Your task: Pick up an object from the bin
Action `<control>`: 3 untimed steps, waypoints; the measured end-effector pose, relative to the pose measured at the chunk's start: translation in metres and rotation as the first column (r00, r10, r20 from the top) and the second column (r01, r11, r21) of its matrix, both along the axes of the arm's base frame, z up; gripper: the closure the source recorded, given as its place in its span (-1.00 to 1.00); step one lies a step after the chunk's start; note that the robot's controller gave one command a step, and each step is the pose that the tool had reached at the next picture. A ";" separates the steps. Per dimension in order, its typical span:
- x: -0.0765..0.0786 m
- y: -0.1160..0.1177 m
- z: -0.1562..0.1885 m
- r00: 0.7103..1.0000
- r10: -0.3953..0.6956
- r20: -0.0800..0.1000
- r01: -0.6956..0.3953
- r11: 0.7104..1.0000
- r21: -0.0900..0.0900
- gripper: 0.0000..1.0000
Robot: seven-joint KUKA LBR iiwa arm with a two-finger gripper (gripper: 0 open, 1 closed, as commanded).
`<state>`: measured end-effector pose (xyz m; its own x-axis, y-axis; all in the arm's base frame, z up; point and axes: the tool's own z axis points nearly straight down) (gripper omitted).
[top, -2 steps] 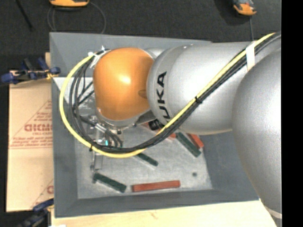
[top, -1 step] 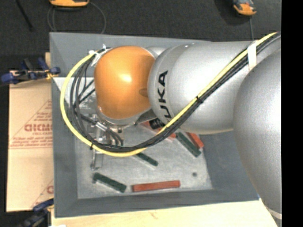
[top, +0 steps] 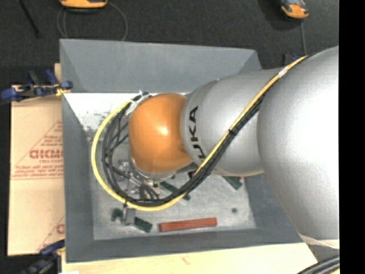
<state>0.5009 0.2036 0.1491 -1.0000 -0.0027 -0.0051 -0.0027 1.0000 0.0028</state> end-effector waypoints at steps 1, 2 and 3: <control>-0.016 -0.014 -0.010 0.998 -0.061 -0.007 0.061 0.998 -0.003 -1.00; -0.024 -0.010 -0.023 1.000 -0.019 -0.003 0.019 1.000 -0.003 -1.00; -0.025 -0.019 -0.063 0.983 -0.182 -0.003 0.182 0.983 -0.001 -1.00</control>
Offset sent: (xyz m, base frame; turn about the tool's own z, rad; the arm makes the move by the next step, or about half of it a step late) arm -0.0300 -0.0066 -0.0343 -0.0088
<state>0.4757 0.1851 0.0866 -0.9838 0.1790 -0.0022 0.1790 0.9838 0.0018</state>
